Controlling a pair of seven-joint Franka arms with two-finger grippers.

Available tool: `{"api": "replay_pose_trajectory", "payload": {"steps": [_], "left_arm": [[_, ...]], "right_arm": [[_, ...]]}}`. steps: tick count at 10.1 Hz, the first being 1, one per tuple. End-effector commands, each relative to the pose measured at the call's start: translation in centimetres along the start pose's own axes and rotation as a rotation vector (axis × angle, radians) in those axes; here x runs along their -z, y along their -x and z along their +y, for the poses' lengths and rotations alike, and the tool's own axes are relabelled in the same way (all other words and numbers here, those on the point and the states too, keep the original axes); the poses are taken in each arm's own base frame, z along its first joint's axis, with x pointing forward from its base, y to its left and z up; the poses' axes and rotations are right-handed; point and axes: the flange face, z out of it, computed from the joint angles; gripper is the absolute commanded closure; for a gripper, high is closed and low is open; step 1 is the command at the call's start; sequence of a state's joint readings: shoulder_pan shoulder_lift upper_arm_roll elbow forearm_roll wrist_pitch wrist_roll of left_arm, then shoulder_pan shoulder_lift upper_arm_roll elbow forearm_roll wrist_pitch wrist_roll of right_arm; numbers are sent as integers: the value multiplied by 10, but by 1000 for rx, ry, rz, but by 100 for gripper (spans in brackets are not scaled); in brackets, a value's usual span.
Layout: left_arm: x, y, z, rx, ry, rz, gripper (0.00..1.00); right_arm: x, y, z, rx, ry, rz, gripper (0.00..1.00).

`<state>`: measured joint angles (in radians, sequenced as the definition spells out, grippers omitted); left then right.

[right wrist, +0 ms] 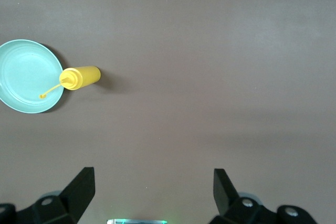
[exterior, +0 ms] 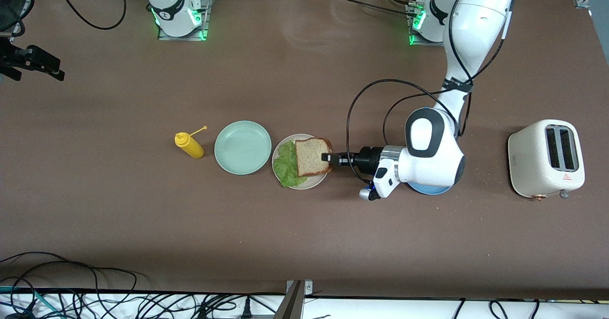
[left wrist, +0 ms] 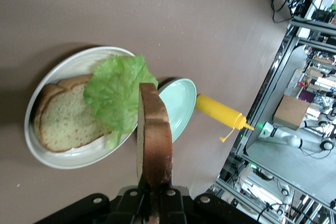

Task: Make sandwich on beige plate with both arms
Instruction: 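Carry the bread slice with the left gripper over the lettuce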

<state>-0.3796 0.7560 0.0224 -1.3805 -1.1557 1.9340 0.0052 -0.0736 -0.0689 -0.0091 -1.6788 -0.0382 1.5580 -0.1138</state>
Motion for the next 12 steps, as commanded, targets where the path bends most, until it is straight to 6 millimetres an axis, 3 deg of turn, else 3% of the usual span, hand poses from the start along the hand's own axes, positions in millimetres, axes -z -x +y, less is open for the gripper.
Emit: {"api": "replay_pose_trajectory", "payload": {"steps": [1,4,9,12], "left_arm": [[-17,-7,5,13,43,35,100],[-44,-5,3,22,39,56,100],[-77,5,5,27,35,45,100],[-81,1,-6,32,17,65,100]], "right_arm": [[7,3,-2,-2,15,-8,0],[9,-1,-10,19,40,2,0],[0,-14,-7,8,28,30,0],[-4,-17,-7,10,23,23,0]]}}
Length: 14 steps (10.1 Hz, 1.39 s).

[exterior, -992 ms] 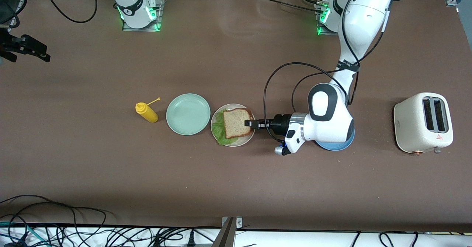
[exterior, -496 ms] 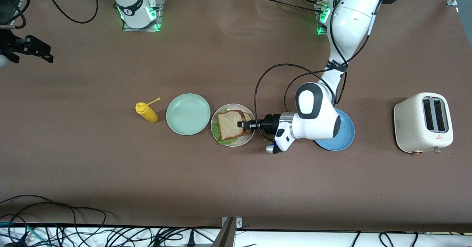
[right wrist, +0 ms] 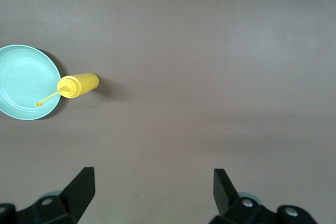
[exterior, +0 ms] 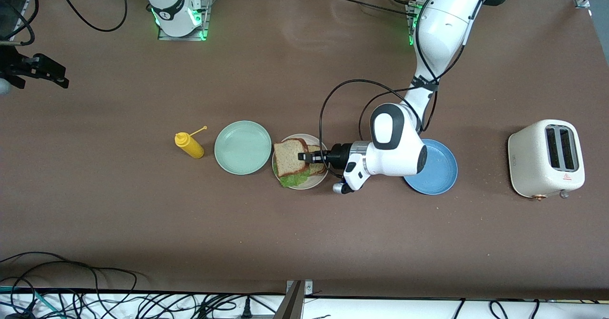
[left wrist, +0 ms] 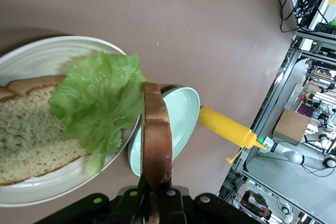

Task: Make sandwich on beige plate with both arms
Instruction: 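Carry the bread slice with the left gripper over the lettuce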

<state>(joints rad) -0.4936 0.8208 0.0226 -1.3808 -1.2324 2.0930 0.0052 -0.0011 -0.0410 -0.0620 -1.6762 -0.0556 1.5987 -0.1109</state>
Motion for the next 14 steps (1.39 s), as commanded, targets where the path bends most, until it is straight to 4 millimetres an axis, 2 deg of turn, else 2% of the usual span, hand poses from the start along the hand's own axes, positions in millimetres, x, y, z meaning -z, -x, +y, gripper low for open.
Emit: {"api": "replay_pose_trajectory", "payload": {"steps": [1,3,4,5,6,10,12,14], "left_arm": [[-1,-5,0,5,16,18,100],[-3,-9,-10,2,-12,18,100],[1,-11,-12,-4,-27,21,94],[5,-14,-15,-11,-44,26,35],[4,-15,-19,-11,-54,26,0],[13,-20,-29,-17,-98,33,0],[22,-23,-30,-20,-107,43,0],[40,-32,-31,-35,-132,67,0]], "right_arm": [[6,-4,-5,-9,7,9,0],[3,-3,1,-24,-10,-3,0],[5,-2,-1,-21,-14,0,0],[5,-2,-1,-23,-19,1,0],[3,-3,0,-35,-65,3,0],[3,-1,5,-48,-80,3,0],[4,-2,2,-43,-82,6,0],[4,-2,0,-40,-82,6,0]]}}
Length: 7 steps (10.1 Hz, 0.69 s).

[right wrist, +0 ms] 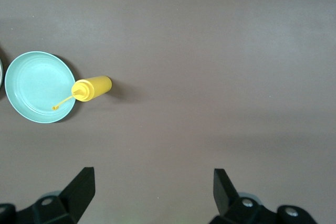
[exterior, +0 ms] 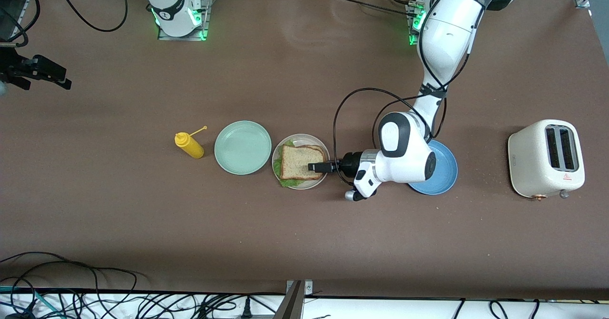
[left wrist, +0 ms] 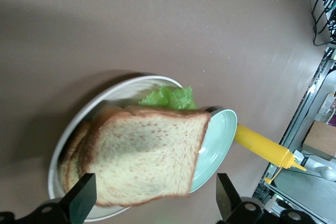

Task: Make sandwich on beige plate with both arms
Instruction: 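Lower the bread onto the lettuce and open the left gripper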

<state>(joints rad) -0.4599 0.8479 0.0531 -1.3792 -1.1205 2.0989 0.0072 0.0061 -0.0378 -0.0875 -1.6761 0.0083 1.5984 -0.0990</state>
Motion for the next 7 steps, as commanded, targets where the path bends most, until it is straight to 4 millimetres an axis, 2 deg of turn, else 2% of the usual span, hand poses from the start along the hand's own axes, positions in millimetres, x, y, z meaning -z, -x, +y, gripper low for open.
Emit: {"api": "replay_pose_trajectory", "payload": {"steps": [1,4,7], "left_arm": [[29,-10,4,-30,-33,38,0],[80,-26,-1,-45,-82,121,0],[103,-35,-15,-114,-280,159,0]], "right_arm": [[6,-1,-3,-9,-17,2,0],[5,-2,-4,-7,-23,2,0],[4,-4,-10,-3,-50,5,0]]}}
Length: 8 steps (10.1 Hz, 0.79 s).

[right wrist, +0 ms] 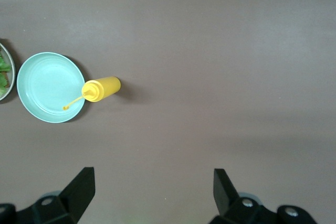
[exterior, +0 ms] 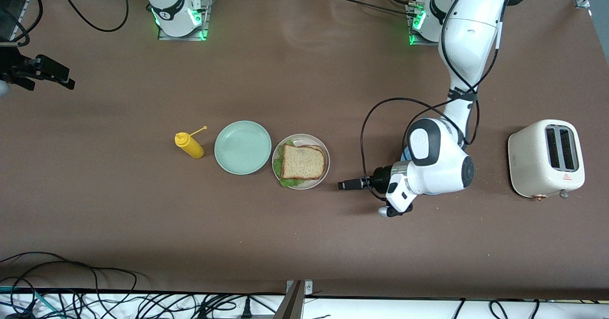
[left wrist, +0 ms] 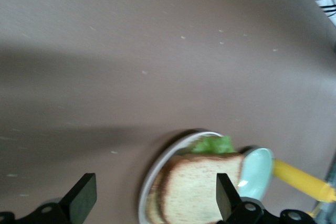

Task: Make sandwich on beige plate with both arms
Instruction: 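Lower the bread onto the lettuce and open the left gripper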

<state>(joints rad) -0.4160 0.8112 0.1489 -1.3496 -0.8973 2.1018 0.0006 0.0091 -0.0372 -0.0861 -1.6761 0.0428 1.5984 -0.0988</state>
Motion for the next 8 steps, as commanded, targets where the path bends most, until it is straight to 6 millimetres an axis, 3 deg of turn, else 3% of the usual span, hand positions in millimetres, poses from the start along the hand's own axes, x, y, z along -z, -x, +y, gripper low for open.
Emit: {"api": "replay_pose_trajectory", "payload": {"steps": [1,2,5,8], "left_arm": [[19,-3,-6,-66,-154,22,0],[37,-4,-5,-106,-214,44,0],[59,-1,-14,-148,-341,-3,0],[101,7,-16,-157,-417,-51,0]], "right_arm": [[3,-2,-4,-6,-16,-3,0],[2,-3,-4,-7,-16,-4,0],[3,-1,2,-9,-17,-6,0],[3,-1,1,-12,-17,-5,0]]}}
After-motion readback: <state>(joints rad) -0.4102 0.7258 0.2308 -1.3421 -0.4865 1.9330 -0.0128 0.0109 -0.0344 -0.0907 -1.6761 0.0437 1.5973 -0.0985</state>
